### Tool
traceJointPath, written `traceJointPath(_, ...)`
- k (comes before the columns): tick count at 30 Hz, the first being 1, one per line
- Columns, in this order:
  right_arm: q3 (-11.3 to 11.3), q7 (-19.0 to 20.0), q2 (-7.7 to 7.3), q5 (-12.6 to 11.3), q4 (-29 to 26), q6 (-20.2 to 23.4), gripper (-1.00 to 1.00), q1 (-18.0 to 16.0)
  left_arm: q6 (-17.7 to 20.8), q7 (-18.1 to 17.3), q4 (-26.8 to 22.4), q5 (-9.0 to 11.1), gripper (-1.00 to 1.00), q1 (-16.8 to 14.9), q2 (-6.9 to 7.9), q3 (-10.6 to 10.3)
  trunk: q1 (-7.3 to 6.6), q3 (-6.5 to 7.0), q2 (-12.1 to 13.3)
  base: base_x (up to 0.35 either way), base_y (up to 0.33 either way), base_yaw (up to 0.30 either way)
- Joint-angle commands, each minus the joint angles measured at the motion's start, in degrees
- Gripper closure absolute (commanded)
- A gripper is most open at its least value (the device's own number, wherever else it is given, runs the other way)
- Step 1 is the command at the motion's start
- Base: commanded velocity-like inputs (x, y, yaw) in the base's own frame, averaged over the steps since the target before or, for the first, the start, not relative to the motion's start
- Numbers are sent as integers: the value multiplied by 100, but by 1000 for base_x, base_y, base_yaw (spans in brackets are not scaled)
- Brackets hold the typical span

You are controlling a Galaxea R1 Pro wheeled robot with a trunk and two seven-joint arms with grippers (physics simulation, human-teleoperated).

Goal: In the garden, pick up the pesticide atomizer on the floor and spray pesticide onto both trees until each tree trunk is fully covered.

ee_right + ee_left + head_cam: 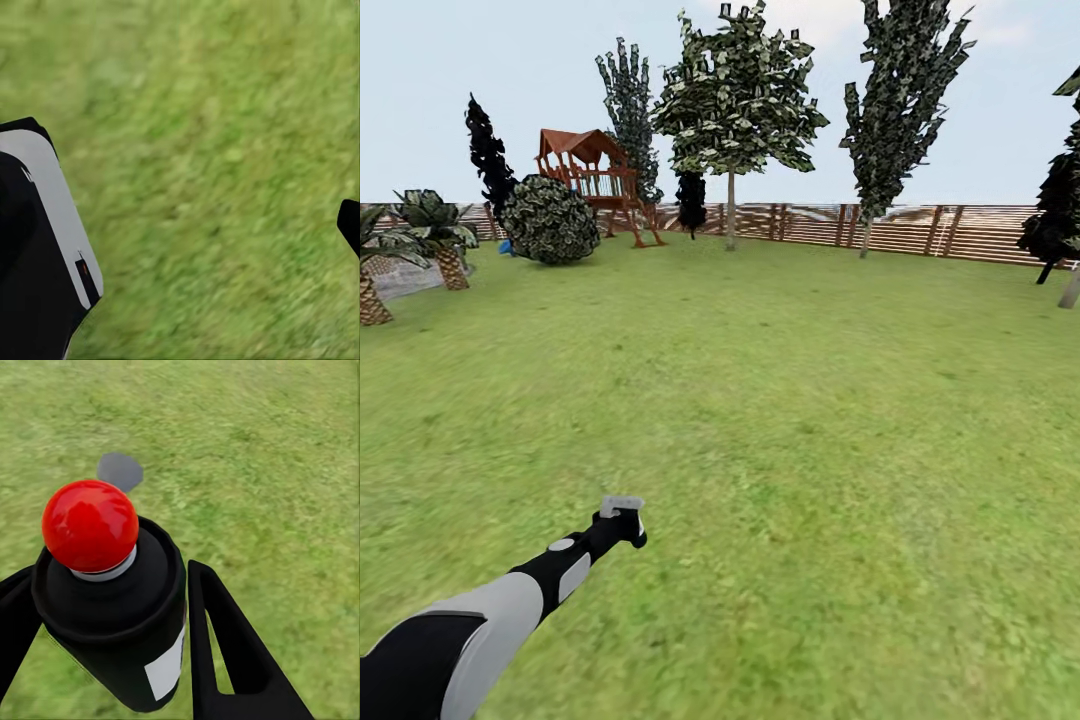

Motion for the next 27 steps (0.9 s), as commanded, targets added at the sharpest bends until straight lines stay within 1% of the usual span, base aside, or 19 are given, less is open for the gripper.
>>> traceJointPath(1,0,0,0,1,0,0,-100,0,0,1,-1,3,100,0,-3,5,0,0,0,350,0,0)
traceJointPath(27,0,0,0,-2,0,0,-100,0,0,1,0,2,100,0,-9,5,0,0,0,350,0,0)
